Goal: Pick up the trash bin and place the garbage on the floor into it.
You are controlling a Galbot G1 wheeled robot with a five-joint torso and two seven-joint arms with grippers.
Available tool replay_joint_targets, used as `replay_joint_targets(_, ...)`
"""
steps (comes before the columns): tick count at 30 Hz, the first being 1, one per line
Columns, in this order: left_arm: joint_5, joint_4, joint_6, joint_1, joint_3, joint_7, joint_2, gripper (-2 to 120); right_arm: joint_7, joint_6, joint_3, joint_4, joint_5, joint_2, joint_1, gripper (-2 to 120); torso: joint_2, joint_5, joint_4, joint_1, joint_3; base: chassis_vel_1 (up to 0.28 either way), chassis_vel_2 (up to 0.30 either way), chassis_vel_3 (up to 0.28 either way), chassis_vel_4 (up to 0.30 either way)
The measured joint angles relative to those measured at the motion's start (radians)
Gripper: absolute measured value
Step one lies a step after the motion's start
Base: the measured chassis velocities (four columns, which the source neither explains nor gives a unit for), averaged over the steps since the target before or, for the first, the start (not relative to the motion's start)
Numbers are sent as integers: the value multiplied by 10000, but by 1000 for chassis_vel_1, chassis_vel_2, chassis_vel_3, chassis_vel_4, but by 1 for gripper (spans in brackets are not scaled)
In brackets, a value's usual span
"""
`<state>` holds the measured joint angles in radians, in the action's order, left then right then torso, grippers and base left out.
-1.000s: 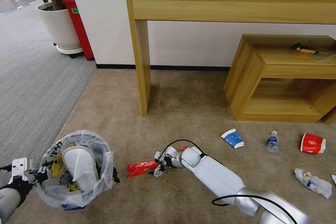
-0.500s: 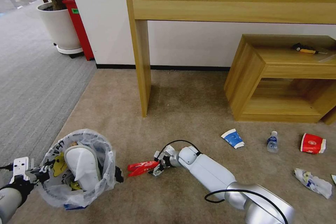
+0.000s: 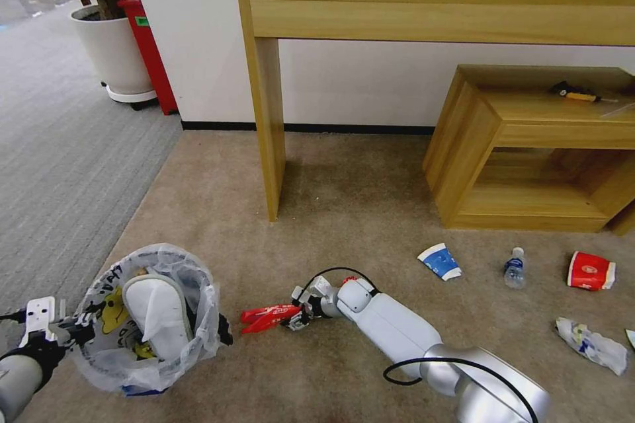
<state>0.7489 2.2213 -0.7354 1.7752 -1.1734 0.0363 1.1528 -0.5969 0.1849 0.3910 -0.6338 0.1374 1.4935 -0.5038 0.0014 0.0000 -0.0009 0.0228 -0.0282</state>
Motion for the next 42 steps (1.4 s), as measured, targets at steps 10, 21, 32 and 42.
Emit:
replay_joint_targets(10, -5, 70, 0, 10, -31, 11, -13, 0, 139, -101, -112, 384, -51, 292, 13, 71, 4, -5, -7, 0, 2, 0, 0, 0, 0)
replay_joint_targets(21, -7, 68, 0, -32, -26, 7, -23, 0, 228, -158, -175, 432, -91, 270, -17, 34, 3, 1, -2, 0, 1, 0, 0, 0, 0)
replay_joint_targets(32, -14, 46, 0, -16, -22, 10, -42, 0, 473, -183, -402, 255, -86, 245, -244, 6, 1, 2, 4, 1, -2, 0, 0, 0, 0)
replay_joint_targets(42, -16, -167, 1, -107, 8, 130, -204, 0, 1133, 104, -1744, -2184, 471, -524, -899, 6, -5, 1, -2, 5, -7, 0, 0, 0, 0)
